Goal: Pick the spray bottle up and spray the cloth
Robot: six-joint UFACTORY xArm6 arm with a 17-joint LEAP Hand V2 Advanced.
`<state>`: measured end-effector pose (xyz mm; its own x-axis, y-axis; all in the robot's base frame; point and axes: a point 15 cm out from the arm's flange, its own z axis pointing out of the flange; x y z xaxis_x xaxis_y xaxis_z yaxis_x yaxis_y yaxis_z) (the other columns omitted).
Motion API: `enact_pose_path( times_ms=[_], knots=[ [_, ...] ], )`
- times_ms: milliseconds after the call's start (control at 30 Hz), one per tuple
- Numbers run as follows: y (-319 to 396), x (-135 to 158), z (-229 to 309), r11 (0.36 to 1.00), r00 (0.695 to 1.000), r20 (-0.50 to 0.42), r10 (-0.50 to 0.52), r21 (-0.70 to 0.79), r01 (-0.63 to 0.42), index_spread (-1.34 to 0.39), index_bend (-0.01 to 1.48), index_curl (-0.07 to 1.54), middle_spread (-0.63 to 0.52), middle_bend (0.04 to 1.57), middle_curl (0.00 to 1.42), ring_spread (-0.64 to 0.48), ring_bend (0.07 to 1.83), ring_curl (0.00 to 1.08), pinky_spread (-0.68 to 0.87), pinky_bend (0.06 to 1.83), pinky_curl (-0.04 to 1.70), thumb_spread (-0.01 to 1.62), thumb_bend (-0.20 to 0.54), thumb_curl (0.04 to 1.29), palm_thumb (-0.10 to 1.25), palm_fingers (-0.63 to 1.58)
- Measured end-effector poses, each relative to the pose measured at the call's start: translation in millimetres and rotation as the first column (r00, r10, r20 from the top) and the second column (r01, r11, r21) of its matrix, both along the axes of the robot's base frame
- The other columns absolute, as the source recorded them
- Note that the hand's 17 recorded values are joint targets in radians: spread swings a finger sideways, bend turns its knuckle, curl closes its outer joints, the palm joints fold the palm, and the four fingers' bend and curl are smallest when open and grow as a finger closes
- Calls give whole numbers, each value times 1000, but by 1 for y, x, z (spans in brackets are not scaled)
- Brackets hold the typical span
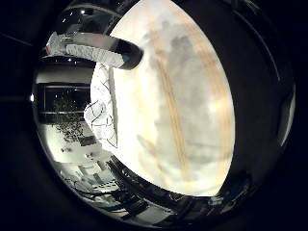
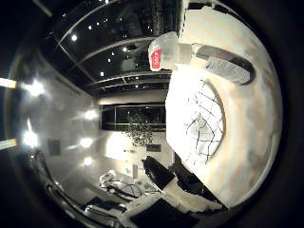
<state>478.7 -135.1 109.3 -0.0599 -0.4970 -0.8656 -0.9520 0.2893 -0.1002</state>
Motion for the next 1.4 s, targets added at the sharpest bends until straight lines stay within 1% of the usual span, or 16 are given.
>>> enact_pose_path(
  times_ms=[467, 567, 667, 767, 800, 867, 933, 967, 1067, 1100, 1133, 1167, 1200, 1233, 1333, 1400],
  knots=[
    [29, 35, -15, 999, 999, 1, 47, 1, -47, -157, 159, 272, 98, 192, 313, 156, 274, 274, 287, 322, 323, 926, -30, 310, 480, 31],
    [36, 48, -18, 999, 999, 6, 52, -3, -52, -157, 154, 272, 98, 205, 320, 156, 268, 271, 288, 309, 321, 933, -29, 310, 484, 51],
    [45, 54, -22, 998, 998, -2, 61, 2, -61, -150, 160, 272, 99, 232, 329, 152, 269, 269, 287, 286, 314, 934, -29, 309, 485, 99],
    [56, 59, -24, 998, 998, -3, 61, 19, -61, -143, 158, 271, 74, 285, 345, 127, 320, 273, 283, 260, 301, 937, -24, 311, 508, 244],
    [59, 61, -24, 998, 998, 0, 59, 25, -59, -154, 151, 266, 48, 328, 358, 99, 398, 288, 242, 270, 298, 941, -23, 314, 525, 389],
    [68, 66, -23, 998, 998, 4, 62, 33, -62, -175, 163, 275, 3, 385, 383, 55, 486, 318, 174, 283, 298, 943, -21, 318, 552, 500],
    [77, 68, -24, 997, 997, 4, 73, 38, -74, -214, 176, 281, -48, 453, 413, -23, 609, 351, 68, 349, 296, 945, -22, 319, 575, 718],
    [80, 70, -24, 996, 997, 7, 79, 39, -79, -225, 179, 288, -62, 474, 427, -52, 651, 368, 28, 379, 303, 946, -23, 320, 581, 757],
    [88, 83, -23, 995, 995, 23, 94, 44, -95, -274, 200, 314, -118, 553, 478, -138, 770, 417, -172, 593, 354, 949, -21, 323, 619, 1060],
    [89, 87, -24, 994, 995, 21, 93, 49, -94, -291, 234, 348, -132, 615, 511, -166, 819, 451, -236, 662, 390, 949, -22, 325, 632, 1159],
    [91, 88, -24, 994, 995, 16, 93, 58, -94, -310, 305, 387, -141, 680, 540, -184, 859, 470, -287, 719, 418, 949, -21, 327, 646, 1239],
    [95, 86, -24, 992, 995, 10, 101, 72, -101, -320, 355, 416, -144, 739, 564, -191, 889, 484, -313, 765, 438, 949, -23, 327, 652, 1283],
    [101, 84, -23, 990, 994, 5, 113, 89, -113, -321, 483, 478, -135, 845, 598, -196, 939, 505, -335, 850, 476, 950, -19, 330, 671, 1361],
    [107, 83, -20, 987, 992, 3, 123, 108, -123, -314, 552, 506, -133, 881, 609, -197, 959, 513, -333, 884, 493, 952, -17, 332, 684, 1393],
    [125, 80, -12, 975, 989, -7, 146, 169, -143, -269, 835, 638, -111, 1051, 653, -189, 1149, 570, -300, 1061, 594, 954, -16, 349, 756, 1363],
    [132, 77, -8, 968, 987, -14, 163, 196, -157, -246, 939, 677, -107, 1120, 670, -182, 1227, 591, -277, 1117, 638, 949, -4, 375, 826, 1342]
  ],
)
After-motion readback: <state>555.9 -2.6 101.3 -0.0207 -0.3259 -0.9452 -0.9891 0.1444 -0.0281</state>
